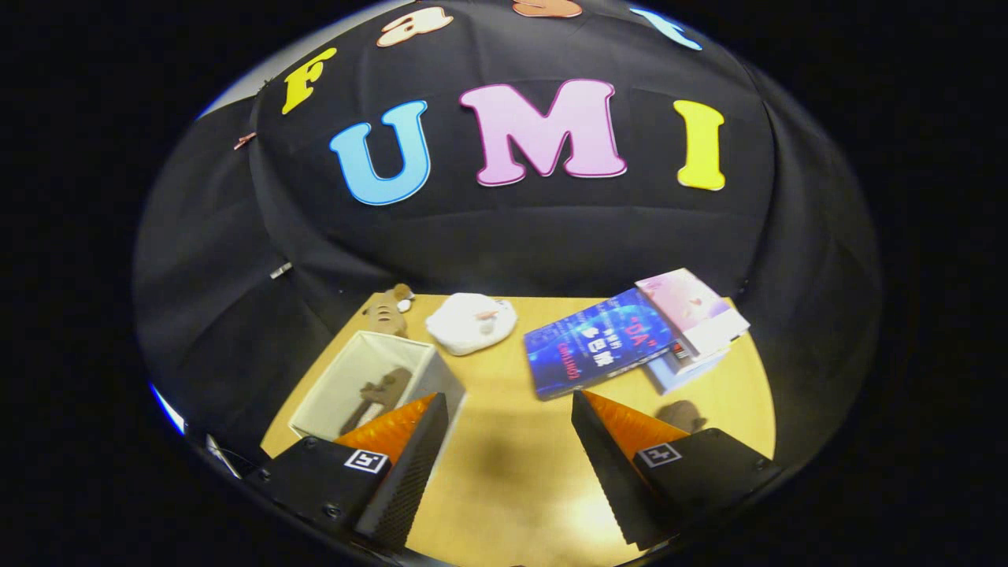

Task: Open the storage box then place both shoes into the box .Put the left shoe in first, then the right shoe, with the right side of both shoes facing outward in a uniform manner.

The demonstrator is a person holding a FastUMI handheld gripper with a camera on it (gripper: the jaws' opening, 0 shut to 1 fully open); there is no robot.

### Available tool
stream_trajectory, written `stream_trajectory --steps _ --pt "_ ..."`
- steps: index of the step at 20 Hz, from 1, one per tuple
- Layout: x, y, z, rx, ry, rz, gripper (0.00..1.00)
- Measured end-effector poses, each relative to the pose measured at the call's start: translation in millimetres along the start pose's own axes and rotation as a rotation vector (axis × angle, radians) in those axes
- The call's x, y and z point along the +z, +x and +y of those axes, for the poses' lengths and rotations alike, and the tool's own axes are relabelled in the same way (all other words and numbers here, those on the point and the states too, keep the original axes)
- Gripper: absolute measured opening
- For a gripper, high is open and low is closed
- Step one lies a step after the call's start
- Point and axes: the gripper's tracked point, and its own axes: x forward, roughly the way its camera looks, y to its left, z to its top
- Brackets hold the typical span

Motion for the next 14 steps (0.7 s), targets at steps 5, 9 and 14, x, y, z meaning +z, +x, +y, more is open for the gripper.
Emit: stream_trajectory --steps 5,9,14 --pt "-37.7 -20.2 -99.9 -0.063 -0.027 0.013 0.98" --pt "-84.5 -13.6 -167.7 -0.115 0.011 0.074 0.99" --pt "-146.1 2.3 -227.3 -0.168 0.035 0.181 0.99"
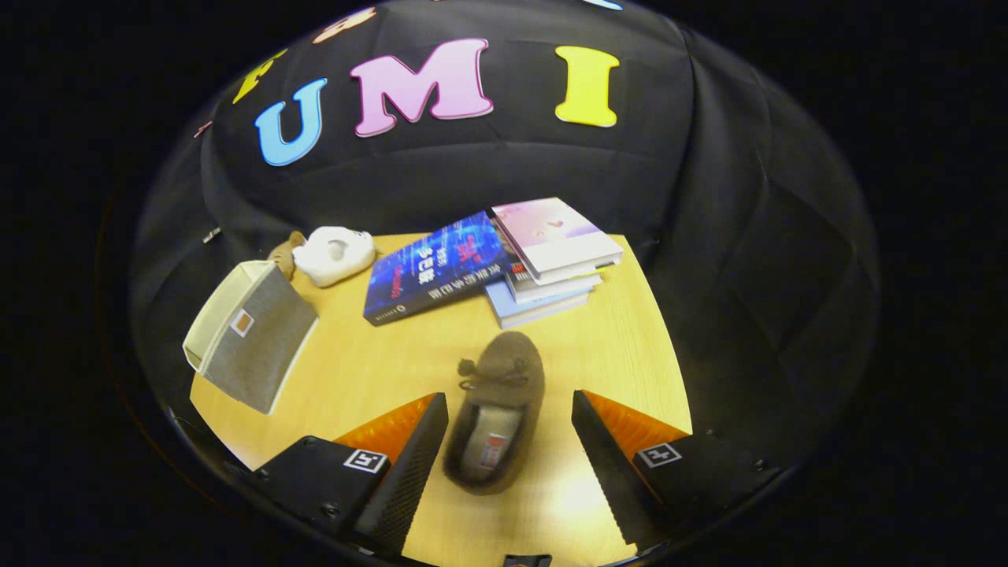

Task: Open the storage box then place both shoes into the box .Put the left shoe in first, then the right shoe, with the right side of both shoes facing outward in a uniform manner.

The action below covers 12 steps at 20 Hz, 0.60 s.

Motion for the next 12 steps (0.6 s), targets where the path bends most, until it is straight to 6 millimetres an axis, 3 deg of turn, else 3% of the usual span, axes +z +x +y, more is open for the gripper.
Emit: stream_trajectory --steps 5,8,12 --pt "-45.3 48.9 -15.2 -0.021 -0.023 0.098 0.99" --pt "-49.2 80.0 -21.5 -0.056 -0.061 0.103 0.99" --pt "-54.6 115.3 -18.1 -0.05 0.013 0.138 0.99"
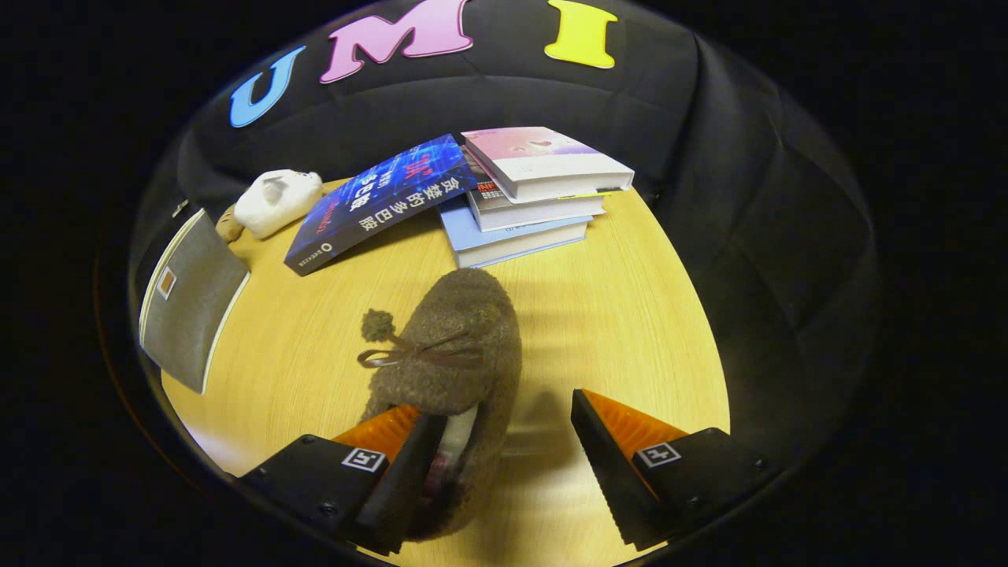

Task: Open the storage box then place both shoes into the box .Put the left shoe in first, then the right shoe, with the right side of both shoes facing outward in a uniform manner.

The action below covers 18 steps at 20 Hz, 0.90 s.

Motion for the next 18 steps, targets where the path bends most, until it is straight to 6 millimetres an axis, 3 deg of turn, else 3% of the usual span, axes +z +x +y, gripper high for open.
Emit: stream_trajectory --steps 2,3,5,8,9,12,16,18 --pt "0.9 7.2 12.8 0.056 0.049 0.016 0.95" --pt "2.8 9.4 15.5 0.062 0.052 0.007 0.77" --pt "2.0 11.6 15.8 0.058 0.047 0.006 0.6" --pt "3.4 11.7 5.6 0.011 0.105 0.018 0.49" --pt "2.5 11.2 4.9 0.007 0.133 0.027 0.3" --pt "2.6 9.9 2.3 -0.021 0.124 0.024 0.12" --pt "0.5 0.1 13.9 -0.032 0.084 0.039 0.06" --pt "12.5 -14.5 22.7 -0.042 0.106 0.009 0.06"
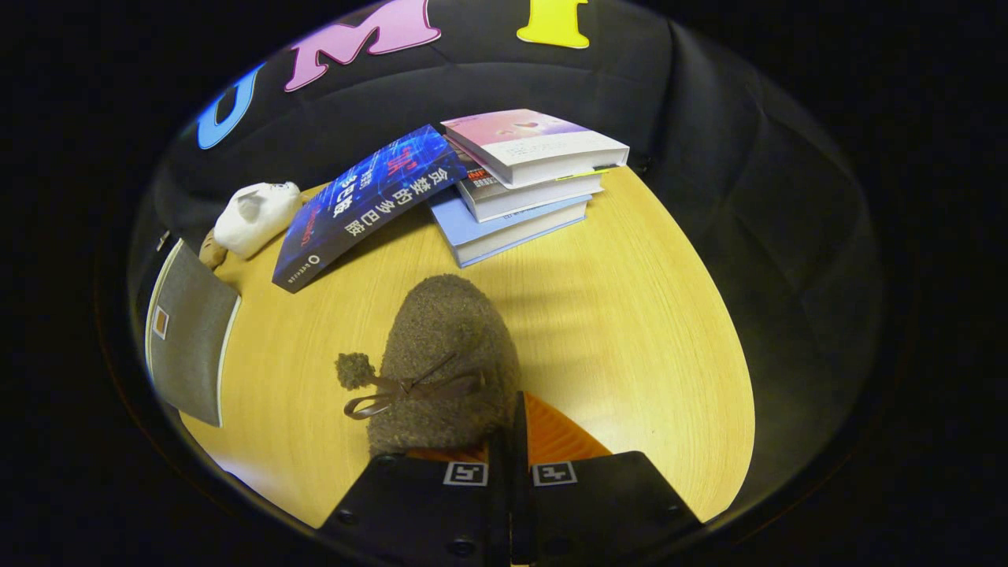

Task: Open the storage box then place both shoes into the box .Put the left shoe in first, then the right shoe, with the right side of both shoes facing outward in a uniform manner.

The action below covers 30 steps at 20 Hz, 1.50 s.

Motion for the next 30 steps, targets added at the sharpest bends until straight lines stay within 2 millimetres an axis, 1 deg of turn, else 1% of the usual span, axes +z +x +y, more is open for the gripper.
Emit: stream_trajectory --steps 3,6,8,11,14,17,19,23,25,27,29,30 --pt "18.2 -26.2 25.6 0.011 0.061 -0.022 0.06" --pt "39.5 -58.3 59.4 0.022 0.083 -0.061 0.06" --pt "53.7 -83.1 95.2 0.066 0.101 -0.091 0.06" --pt "75.3 -114.9 147.2 0.102 0.093 -0.135 0.06" --pt "93.9 -141.8 204.8 0.156 0.116 -0.162 0.06" --pt "110.2 -160.2 260.4 0.211 0.138 -0.177 0.06" --pt "114.0 -164.0 293.1 0.23 0.13 -0.175 0.06" --pt "116.4 -174.8 366.0 0.304 0.138 -0.16 0.06" --pt "116.8 -173.4 393.9 0.306 0.103 -0.163 0.06" --pt "113.0 -166.7 423.2 0.307 0.072 -0.153 0.06" --pt "100.6 -151.9 444.6 0.294 0.059 -0.116 0.06" --pt "93.3 -142.3 452.3 0.283 0.05 -0.091 0.06"
